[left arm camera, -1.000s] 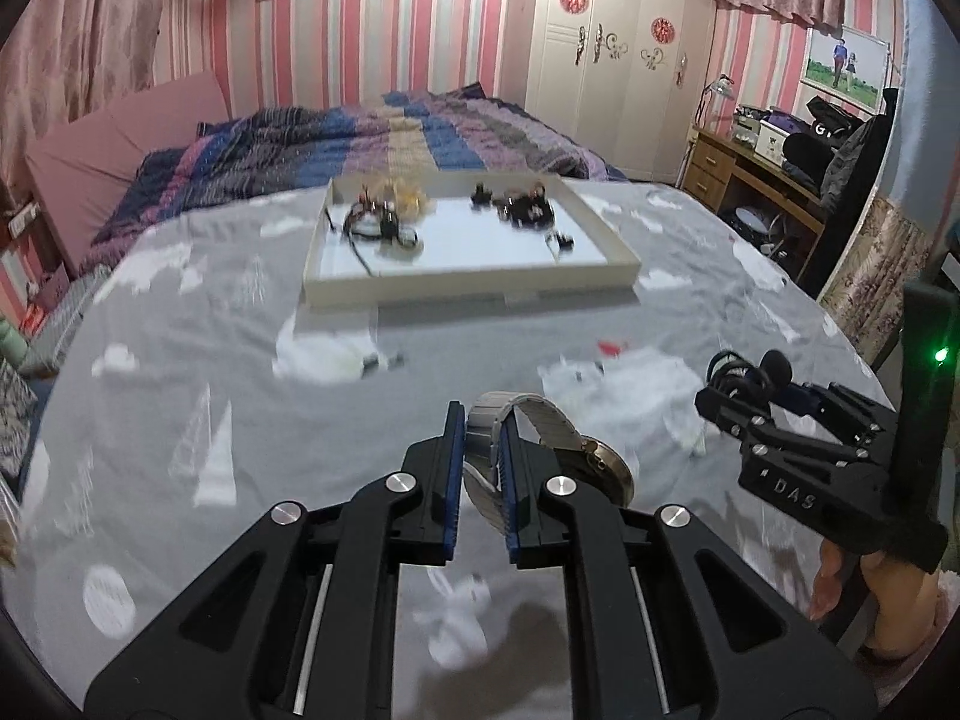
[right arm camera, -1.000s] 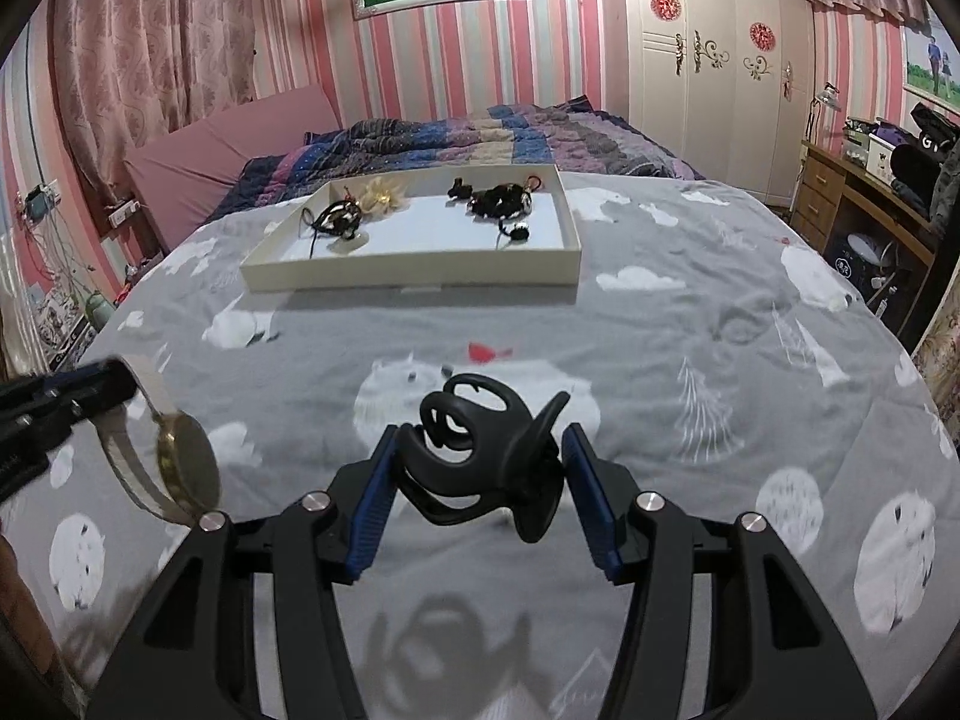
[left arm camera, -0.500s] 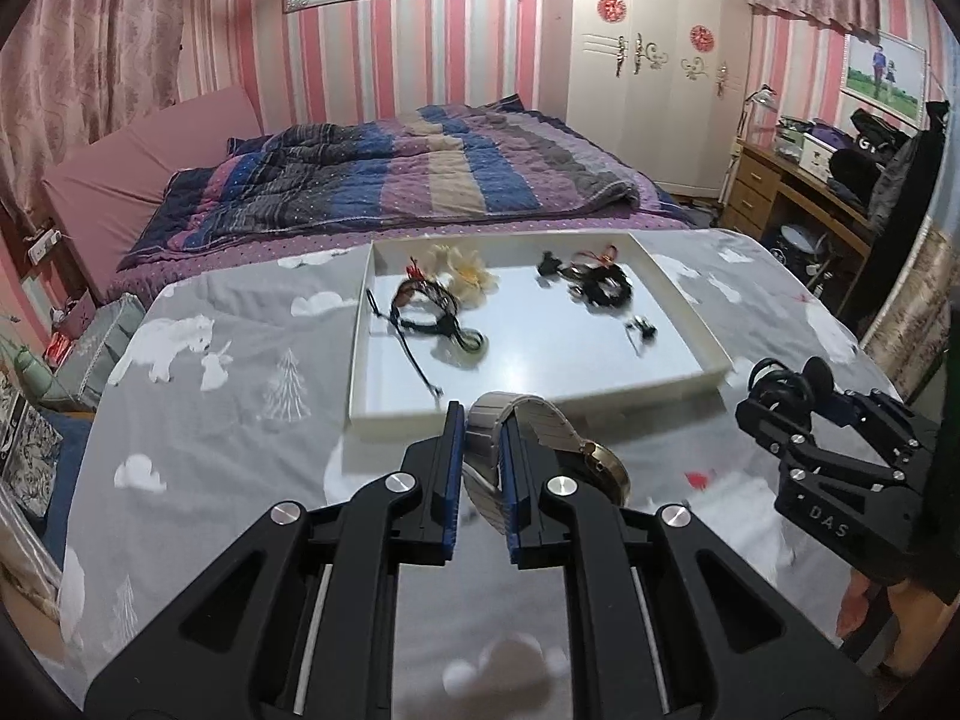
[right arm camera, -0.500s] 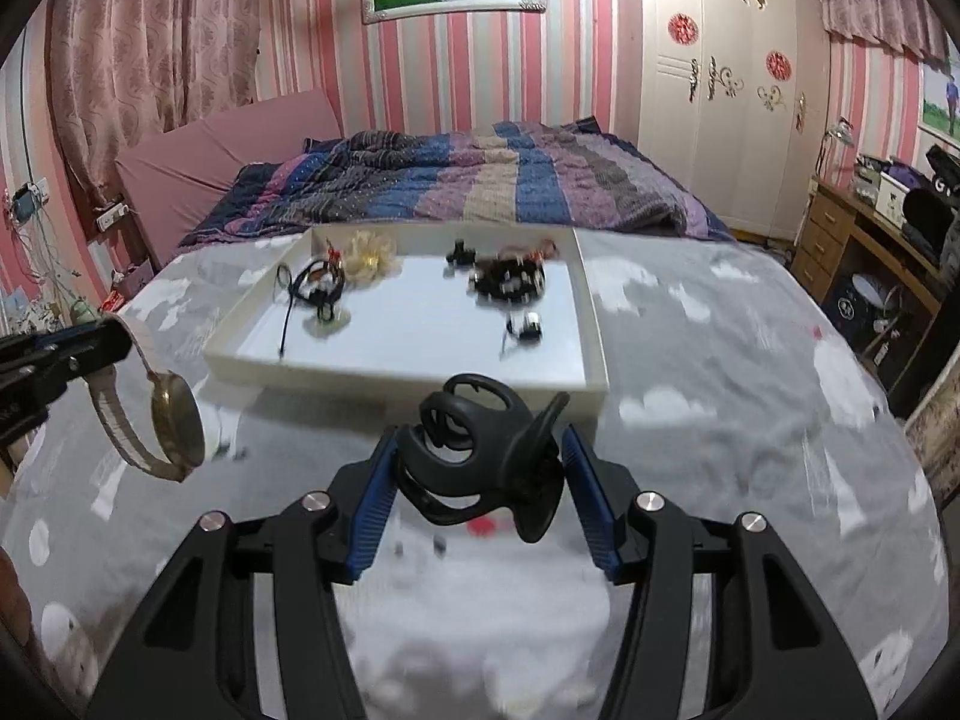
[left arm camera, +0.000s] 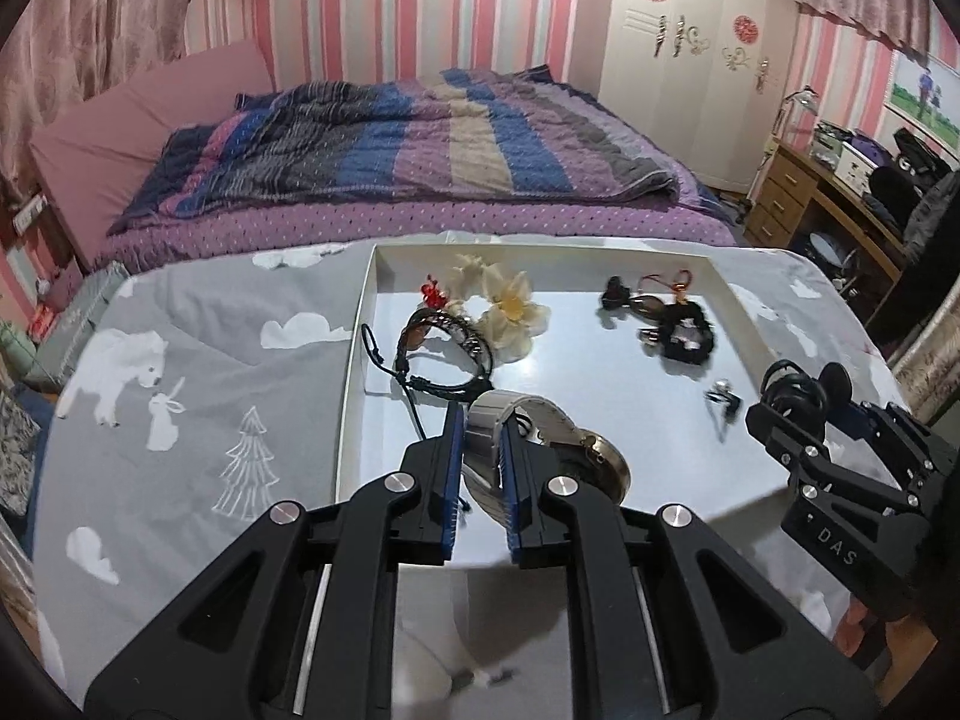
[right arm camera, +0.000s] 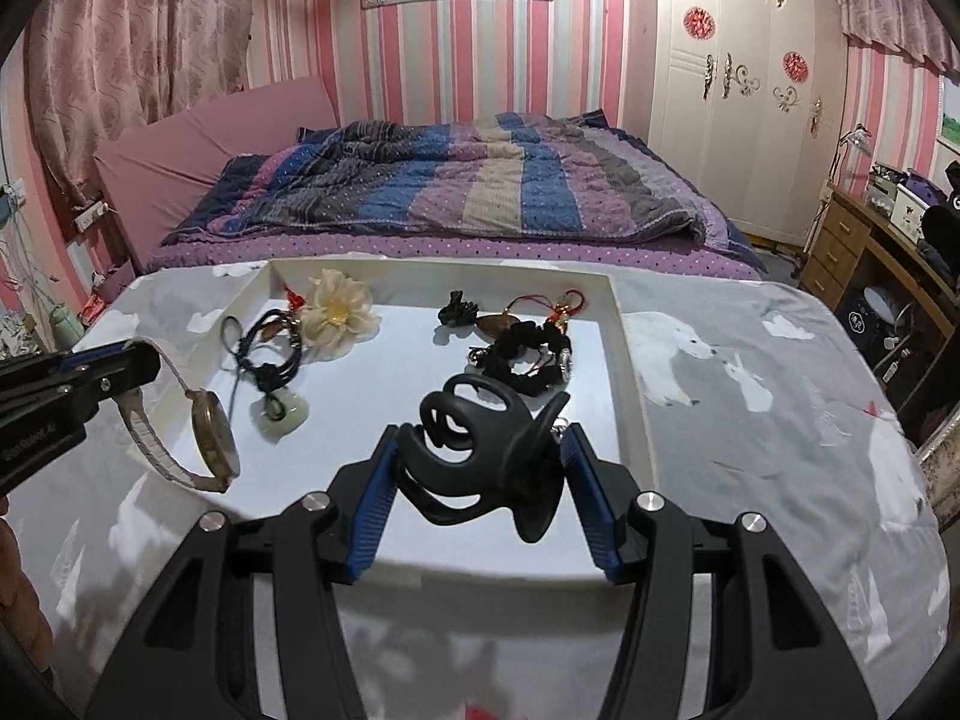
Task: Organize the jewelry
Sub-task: 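Carry the watch and claw clip into the white tray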
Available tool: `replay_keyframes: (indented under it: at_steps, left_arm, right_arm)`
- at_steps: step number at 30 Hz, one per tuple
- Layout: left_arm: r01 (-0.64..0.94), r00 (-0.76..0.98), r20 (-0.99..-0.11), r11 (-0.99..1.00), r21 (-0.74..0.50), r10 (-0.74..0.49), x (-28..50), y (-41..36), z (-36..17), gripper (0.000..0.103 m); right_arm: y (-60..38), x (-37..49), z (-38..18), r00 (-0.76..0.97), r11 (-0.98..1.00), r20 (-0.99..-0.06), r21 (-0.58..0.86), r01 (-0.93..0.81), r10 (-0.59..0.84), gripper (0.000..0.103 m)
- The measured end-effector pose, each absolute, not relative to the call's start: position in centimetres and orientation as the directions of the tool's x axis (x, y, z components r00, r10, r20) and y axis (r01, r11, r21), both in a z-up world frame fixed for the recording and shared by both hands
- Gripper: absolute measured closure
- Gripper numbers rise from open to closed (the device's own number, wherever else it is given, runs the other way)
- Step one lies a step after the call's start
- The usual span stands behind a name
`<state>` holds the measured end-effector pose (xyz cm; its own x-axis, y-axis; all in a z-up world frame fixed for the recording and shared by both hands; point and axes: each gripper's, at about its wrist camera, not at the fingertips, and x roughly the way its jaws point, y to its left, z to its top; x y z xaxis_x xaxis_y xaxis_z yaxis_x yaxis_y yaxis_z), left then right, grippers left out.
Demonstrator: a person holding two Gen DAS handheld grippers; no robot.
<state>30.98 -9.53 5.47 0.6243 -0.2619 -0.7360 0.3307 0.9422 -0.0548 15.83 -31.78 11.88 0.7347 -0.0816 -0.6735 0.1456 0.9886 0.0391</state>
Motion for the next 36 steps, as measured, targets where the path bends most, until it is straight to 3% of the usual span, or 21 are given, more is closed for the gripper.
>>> replay_keyframes:
  at_steps: [13, 36]
  left_arm:
    - [0.287, 0.601, -0.771, 0.957, -0.039, -0.212, 34.0, -8.5, 1.5, 0.093]
    - [0.244, 0.609, -0.782, 0.969, 0.029, -0.13, 34.7, -8.1, -0.6, 0.093]
  right_arm:
    - [-32.7, 19.8, 6.9, 0.688, 0.984, -0.723, 0.069, 0.164, -0.064, 0.048]
    - [-32.5, 20.3, 5.6, 0.68, 0.983, -0.726, 0.038, 0.182, -0.098, 0.048]
